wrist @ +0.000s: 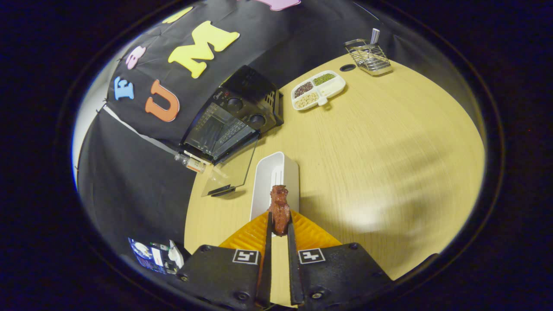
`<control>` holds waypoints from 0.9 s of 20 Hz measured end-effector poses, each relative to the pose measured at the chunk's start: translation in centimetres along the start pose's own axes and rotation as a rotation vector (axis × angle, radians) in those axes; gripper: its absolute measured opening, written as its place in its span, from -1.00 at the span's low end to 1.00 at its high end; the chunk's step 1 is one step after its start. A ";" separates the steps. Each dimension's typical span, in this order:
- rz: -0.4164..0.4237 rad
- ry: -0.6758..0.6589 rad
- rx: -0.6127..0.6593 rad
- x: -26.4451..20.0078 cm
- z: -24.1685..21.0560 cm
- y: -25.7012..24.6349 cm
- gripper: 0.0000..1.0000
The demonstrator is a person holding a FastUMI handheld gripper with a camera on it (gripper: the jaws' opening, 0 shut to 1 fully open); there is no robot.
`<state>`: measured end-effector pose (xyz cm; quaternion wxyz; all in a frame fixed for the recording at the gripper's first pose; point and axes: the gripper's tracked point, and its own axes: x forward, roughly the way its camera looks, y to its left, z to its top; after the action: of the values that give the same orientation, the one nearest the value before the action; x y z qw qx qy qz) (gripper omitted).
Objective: Open the toaster oven, put the food inside, and close the toaster oven door.
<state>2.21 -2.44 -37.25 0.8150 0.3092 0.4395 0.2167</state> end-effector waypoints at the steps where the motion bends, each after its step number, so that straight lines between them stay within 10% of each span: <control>1: -0.006 -0.005 0.002 -0.1 0.2 0.2 -0.63; 10: 0.064 -0.156 0.079 -1.3 4.0 9.2 -0.71; 18: 0.190 -0.341 0.272 8.6 5.8 18.7 -0.72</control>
<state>10.09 14.49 -26.82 0.8043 0.4881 0.2897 0.1761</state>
